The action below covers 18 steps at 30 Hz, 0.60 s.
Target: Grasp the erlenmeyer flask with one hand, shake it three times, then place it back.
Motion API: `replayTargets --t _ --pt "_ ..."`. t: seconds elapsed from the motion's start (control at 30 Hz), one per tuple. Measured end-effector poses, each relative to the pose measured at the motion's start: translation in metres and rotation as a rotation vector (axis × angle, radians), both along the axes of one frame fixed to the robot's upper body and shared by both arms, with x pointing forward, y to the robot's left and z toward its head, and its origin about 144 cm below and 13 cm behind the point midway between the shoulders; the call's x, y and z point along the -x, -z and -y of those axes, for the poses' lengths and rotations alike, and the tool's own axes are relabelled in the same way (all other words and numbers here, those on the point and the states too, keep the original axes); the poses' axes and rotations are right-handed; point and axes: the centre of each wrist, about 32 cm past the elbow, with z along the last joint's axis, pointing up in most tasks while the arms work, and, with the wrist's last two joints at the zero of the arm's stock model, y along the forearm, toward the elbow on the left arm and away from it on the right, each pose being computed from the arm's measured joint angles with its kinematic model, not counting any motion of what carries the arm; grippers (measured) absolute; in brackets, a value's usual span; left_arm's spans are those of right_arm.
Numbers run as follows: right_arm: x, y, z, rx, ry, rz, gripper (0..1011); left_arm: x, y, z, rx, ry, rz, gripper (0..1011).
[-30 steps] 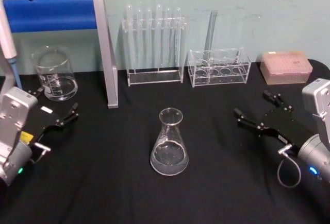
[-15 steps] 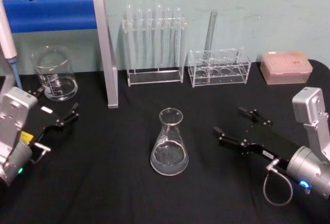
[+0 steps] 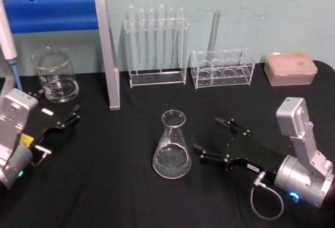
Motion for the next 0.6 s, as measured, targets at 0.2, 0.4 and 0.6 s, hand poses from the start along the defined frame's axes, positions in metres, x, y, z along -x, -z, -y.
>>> replayTargets --t 0.2,0.4,0.6 --pt "-0.005 0.002 -0.008 -0.007 -0.038 0.009 1000 0.000 0.000 0.000 0.000 0.000 0.000 1001" --pt "-0.010 0.003 -0.017 -0.009 -0.064 0.014 1000 0.000 0.000 0.000 0.000 0.000 0.000 1001" --pt "-0.017 0.005 -0.030 -0.020 -0.075 0.005 1000 0.000 0.000 0.000 0.000 0.000 0.000 1001"
